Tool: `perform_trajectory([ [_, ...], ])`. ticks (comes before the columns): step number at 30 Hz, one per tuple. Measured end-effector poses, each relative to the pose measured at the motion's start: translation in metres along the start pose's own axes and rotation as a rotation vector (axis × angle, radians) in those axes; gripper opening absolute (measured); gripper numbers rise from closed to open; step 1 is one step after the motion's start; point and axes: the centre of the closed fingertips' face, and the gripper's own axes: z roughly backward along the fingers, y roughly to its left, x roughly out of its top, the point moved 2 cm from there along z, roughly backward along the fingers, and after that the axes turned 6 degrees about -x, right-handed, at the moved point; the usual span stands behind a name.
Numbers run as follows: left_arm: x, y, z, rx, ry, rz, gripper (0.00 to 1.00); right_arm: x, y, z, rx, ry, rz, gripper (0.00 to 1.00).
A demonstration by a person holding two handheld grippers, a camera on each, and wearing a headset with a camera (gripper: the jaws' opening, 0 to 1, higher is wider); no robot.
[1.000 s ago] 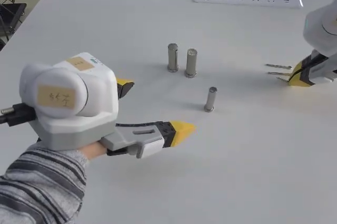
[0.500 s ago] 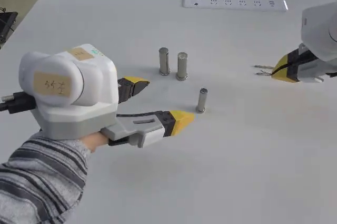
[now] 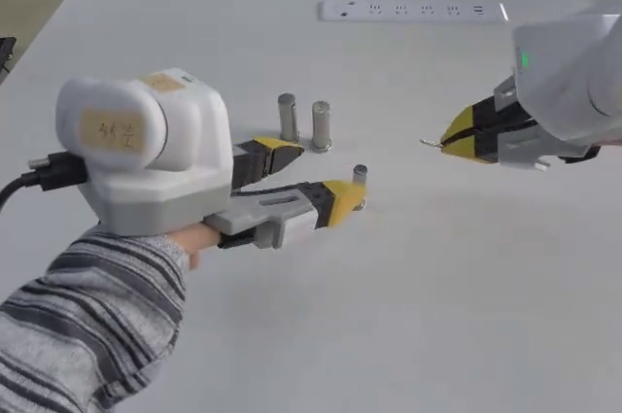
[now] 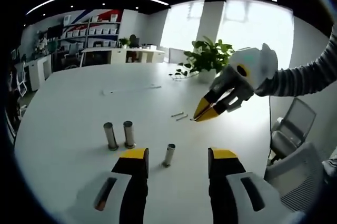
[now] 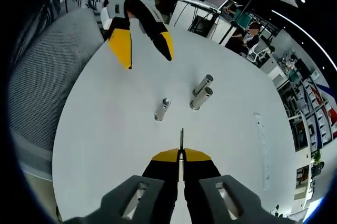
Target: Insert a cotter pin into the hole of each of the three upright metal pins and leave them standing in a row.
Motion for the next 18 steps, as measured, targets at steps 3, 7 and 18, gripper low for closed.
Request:
perform_trajectory([
  [3, 0.002, -0.003, -0.003, -0.016, -0.01, 0.026, 0.36, 0.019, 0.006, 0.005, 0.0, -0.039, 0.035, 0.0],
  [7, 0.004, -0.008, -0.006, -0.035, -0.026, 0.074, 0.29, 0.032, 0.01, 0.006, -0.001, -0.071, 0.075, 0.0],
  [18, 0.012, -0.02, -0.012, -0.095, -0.087, 0.195, 0.15, 0.059, 0.021, 0.011, -0.012, -0.135, 0.15, 0.0],
])
